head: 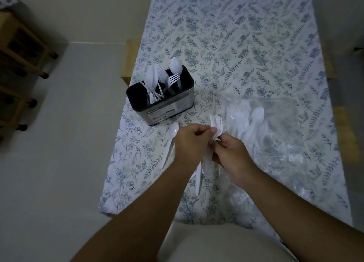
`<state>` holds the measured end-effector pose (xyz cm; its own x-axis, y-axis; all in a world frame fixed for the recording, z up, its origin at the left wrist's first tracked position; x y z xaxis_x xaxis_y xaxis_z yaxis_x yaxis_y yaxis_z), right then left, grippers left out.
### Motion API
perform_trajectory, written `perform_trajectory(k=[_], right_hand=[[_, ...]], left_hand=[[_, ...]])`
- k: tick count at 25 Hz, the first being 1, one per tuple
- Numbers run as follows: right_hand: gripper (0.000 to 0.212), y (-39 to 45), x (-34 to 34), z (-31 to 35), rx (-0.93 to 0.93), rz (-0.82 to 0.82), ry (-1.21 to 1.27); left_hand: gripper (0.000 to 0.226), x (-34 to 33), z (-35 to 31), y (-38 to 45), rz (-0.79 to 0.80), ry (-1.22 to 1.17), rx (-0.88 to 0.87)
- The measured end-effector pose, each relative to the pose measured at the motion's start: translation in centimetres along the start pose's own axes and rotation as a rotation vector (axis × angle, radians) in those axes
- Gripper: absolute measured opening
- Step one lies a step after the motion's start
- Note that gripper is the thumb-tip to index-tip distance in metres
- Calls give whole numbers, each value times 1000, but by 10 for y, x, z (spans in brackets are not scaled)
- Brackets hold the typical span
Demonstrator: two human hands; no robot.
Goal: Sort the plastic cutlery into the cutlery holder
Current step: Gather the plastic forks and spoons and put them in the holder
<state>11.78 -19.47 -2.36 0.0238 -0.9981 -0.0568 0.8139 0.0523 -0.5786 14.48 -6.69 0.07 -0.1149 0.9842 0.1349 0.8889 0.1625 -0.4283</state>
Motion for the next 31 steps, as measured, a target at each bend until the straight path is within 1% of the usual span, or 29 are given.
perform_trajectory(k=[1,3,6,7,8,10,11,12,13,15,16,18,21,23,25,28,31], right_hand=[[18,-3,2,-3,-12,-10,23],[17,-8,10,-12,-26,-45,11],[16,-13,18,-20,-18,-69,-145],[15,-13,21,-21,-18,-83,-193],[13,-13,24,-23,-15,-93,-228],[8,-14,31,-26,-10,-122,-241],[7,-15,35,-27,-10,-132,-235],[12,-15,38,-30,-5,-138,-230],[16,-16,40,-32,-14,-144,-219],[13,-19,40,-31,-36,-136,-177],[15,-19,39,-30,-39,-127,-160],[19,-18,39,-27,-39,-129,-124],[19,-15,34,-16,-14,-145,-61],[17,-10,28,-6,25,-143,-75],[15,-5,25,1,62,-150,-102],[14,-1,28,0,51,-150,-115],[19,-5,31,-9,-21,-89,-74]], left_hand=[[8,-2,7,-2,12,-23,36],[11,-4,17,-5,56,14,58],[11,-13,21,-10,174,72,49],[11,-14,20,-10,185,127,24],[14,-13,21,-7,156,220,-13],[14,-4,22,8,16,469,-94],[17,1,23,14,-44,556,-103],[23,3,27,19,-58,597,-90],[26,2,30,23,-35,616,-71],[21,-4,30,26,28,656,-91],[17,-5,27,26,47,643,-91],[12,-4,20,26,28,516,-65],[14,1,4,19,-17,355,-112],[14,-5,-9,10,19,272,-170],[13,-11,-17,4,50,162,-170],[14,-15,-12,4,56,68,-90],[21,-16,10,5,117,-30,69]])
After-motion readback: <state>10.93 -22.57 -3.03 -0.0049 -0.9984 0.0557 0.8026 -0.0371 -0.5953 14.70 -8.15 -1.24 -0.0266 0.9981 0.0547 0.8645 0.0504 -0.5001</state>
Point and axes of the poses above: each hand's wrist, its own y-axis towards the middle knuckle, its own x-axis out of the back of the hand, z = x × y, the point moved 5 cm from there along y, towards the middle knuckle, and after that the axes turned 5 degrees about -y, right-handed, at the moved point
